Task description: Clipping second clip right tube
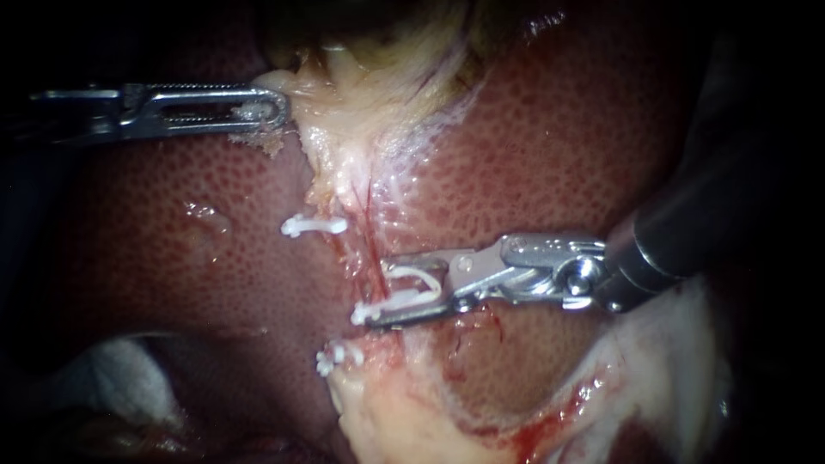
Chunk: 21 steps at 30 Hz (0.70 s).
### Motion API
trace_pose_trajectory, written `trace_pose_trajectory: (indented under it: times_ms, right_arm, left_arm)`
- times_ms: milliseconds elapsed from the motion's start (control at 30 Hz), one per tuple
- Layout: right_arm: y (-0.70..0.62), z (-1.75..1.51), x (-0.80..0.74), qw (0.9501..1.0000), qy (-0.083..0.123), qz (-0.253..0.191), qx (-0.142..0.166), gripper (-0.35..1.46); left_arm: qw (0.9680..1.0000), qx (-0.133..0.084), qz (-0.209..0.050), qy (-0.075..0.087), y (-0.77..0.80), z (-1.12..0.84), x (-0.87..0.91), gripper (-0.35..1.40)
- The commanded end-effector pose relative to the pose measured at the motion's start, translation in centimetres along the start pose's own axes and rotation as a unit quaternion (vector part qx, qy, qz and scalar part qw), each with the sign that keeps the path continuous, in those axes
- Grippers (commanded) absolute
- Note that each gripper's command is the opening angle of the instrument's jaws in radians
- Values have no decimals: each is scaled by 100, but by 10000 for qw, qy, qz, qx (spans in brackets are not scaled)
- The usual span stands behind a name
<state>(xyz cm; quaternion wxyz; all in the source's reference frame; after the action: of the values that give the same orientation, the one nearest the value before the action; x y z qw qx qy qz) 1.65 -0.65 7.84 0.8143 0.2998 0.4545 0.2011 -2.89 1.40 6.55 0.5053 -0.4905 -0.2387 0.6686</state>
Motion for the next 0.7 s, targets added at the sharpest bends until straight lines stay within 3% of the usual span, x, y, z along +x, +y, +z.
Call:
trace_pose_trajectory:
  times_ms: [33, 700]
  right_arm:
    - [0, 3, 0, 10000, -3, 25, 18, 49]
    - [1, 18, 2, 9956, 2, 562, 756, 42]
  left_arm:
    - [10000, -6, 2, -3, 0, 0, 0, -35]
    - [10000, -7, 5, -2, 2, 4, -2, -35]
